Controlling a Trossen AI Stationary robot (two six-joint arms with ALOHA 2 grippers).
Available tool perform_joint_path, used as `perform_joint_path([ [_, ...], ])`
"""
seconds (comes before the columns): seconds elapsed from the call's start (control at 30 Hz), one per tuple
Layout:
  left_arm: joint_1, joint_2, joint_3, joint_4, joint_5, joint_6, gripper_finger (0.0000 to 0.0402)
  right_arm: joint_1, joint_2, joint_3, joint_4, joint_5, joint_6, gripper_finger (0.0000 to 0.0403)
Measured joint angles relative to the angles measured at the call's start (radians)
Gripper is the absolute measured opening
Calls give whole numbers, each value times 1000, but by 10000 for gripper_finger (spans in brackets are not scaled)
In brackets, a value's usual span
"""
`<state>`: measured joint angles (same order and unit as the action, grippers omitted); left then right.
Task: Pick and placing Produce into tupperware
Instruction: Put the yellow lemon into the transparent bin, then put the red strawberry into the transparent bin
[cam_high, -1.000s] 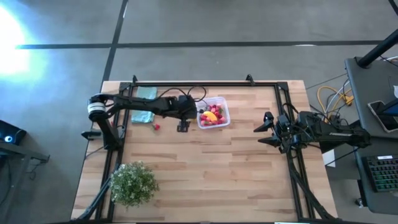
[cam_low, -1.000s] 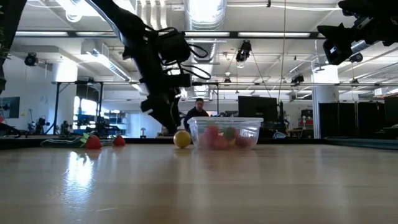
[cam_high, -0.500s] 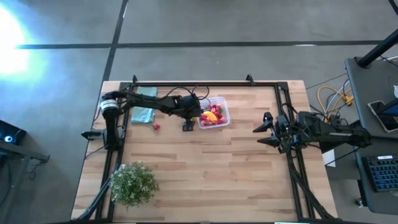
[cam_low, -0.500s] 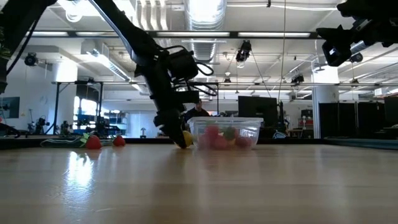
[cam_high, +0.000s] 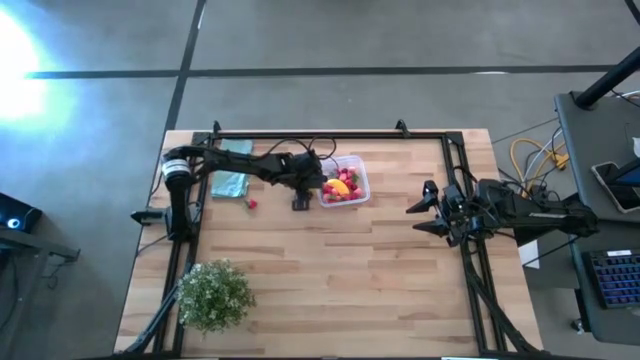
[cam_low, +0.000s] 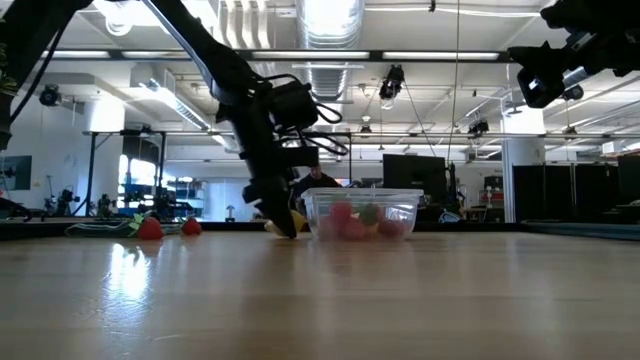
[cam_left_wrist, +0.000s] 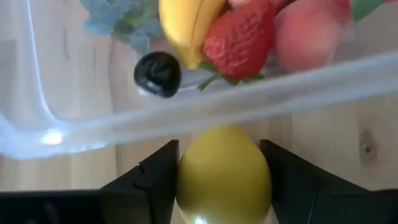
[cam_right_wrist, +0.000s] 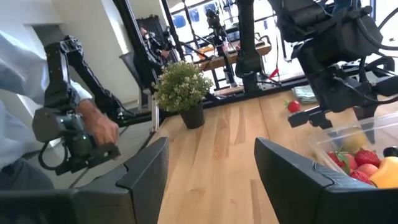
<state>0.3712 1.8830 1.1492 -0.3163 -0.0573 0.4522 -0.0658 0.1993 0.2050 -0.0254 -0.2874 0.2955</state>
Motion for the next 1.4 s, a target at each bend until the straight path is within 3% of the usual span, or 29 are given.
perform_joint_path([
  [0.3,0,-107,5,-135,-62,0,203,0,0,0,-1,0,0,228],
  [0.6,-18,-259,126,-101,-55,-2,181,0,0,0,-1,0,0,228],
  [0.97,-83,-13,405,-69,-1,-4,189,0,6,0,-2,0,0,228],
  [1.13,-83,56,438,-131,-32,-51,208,0,7,0,-2,0,0,228],
  [1.4,-74,16,430,-152,-83,-159,275,0,7,0,0,0,0,228],
])
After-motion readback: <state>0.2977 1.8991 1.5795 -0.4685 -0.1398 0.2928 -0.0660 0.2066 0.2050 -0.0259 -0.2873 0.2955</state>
